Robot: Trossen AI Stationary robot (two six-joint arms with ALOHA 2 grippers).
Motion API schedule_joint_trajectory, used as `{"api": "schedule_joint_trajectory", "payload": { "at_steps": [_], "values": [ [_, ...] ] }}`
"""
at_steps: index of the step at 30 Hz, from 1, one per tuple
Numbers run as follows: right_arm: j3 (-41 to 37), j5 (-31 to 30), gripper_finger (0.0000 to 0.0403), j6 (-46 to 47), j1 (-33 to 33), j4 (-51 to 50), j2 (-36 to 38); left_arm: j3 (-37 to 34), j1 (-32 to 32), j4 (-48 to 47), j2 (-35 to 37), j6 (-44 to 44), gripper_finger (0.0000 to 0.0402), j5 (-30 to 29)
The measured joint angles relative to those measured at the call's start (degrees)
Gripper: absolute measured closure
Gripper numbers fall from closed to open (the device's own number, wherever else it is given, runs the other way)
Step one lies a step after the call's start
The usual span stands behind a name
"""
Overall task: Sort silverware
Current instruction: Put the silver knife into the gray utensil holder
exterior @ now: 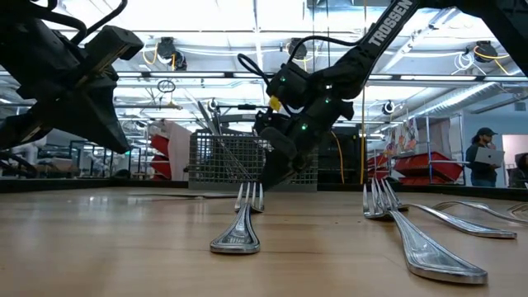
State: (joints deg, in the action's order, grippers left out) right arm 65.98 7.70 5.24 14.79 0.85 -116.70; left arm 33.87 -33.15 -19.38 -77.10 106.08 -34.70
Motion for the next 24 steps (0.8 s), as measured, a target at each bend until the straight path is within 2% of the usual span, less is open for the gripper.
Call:
{"api": "schedule_joint_trajectory", "payload": {
  "at_steps": [6, 13, 15, 19, 22, 24],
  "values": [
    [-0.04, -0.06, 0.0403, 1.08, -0.07, 1.13, -0.19, 0.0, -0.21, 0.59, 0.0, 0.66, 0.0388, 2.36],
    [-0.09, -0.15, 0.0403, 1.11, -0.07, 1.2, -0.2, -0.02, -4.41, 0.18, -0.02, 9.97, 0.0388, 3.5],
    [-0.11, -0.16, 0.0403, 1.13, -0.07, 1.21, -0.2, -0.44, -5.2, 1.47, -0.02, 10.31, 0.0388, 3.48],
    [-0.13, -0.18, 0.0403, 1.05, -0.07, 1.44, -0.22, -0.69, -5.65, 2.48, -1.16, 5.43, 0.037, 0.51],
    [-0.15, -0.17, 0.0403, 1.11, -0.07, 1.54, -0.24, -0.7, -5.04, 5.37, -2.4, -0.44, 0.0343, -3.97],
    [-0.15, -0.17, 0.0403, 1.13, -0.07, 1.57, -0.24, -0.7, -4.73, 6.41, -3.17, -6.53, 0.032, -4.28]
  ]
}}
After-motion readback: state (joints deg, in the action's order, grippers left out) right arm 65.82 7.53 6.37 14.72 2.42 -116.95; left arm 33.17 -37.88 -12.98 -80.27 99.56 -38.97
